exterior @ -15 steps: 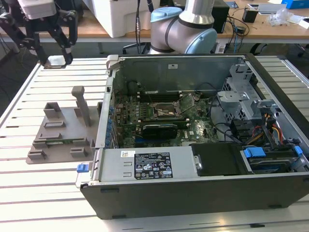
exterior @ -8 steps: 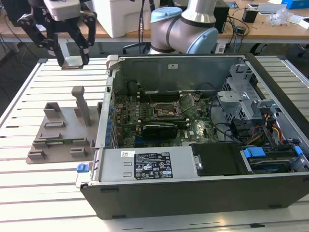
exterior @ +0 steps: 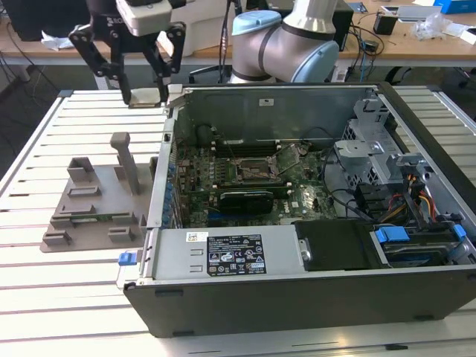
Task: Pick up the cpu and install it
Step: 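Pick up the cpu and move it towards the insertion slot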
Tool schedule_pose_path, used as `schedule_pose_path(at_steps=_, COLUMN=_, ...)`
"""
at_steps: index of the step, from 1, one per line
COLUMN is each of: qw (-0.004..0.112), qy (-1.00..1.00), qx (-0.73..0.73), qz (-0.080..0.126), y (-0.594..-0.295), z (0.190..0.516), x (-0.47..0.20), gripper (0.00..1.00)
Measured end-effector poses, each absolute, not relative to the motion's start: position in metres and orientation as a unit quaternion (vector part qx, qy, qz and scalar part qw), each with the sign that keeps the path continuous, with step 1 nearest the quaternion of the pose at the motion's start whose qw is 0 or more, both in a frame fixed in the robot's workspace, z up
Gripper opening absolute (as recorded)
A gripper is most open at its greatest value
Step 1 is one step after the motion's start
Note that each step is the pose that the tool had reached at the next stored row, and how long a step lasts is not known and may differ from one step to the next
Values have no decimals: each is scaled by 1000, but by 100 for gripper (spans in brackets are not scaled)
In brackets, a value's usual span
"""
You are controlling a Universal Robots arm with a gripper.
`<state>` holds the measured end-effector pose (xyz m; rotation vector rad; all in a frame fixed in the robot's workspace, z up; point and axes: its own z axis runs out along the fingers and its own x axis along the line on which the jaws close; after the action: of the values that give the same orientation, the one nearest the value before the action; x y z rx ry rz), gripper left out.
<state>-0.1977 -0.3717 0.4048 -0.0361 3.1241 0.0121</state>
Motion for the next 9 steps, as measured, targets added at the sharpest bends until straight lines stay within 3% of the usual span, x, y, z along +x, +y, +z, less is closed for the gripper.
schedule_pose_path(at_steps=9, qw=5, qy=1000, qx=-12, qz=4, y=-360, z=384, x=-145, gripper=54)
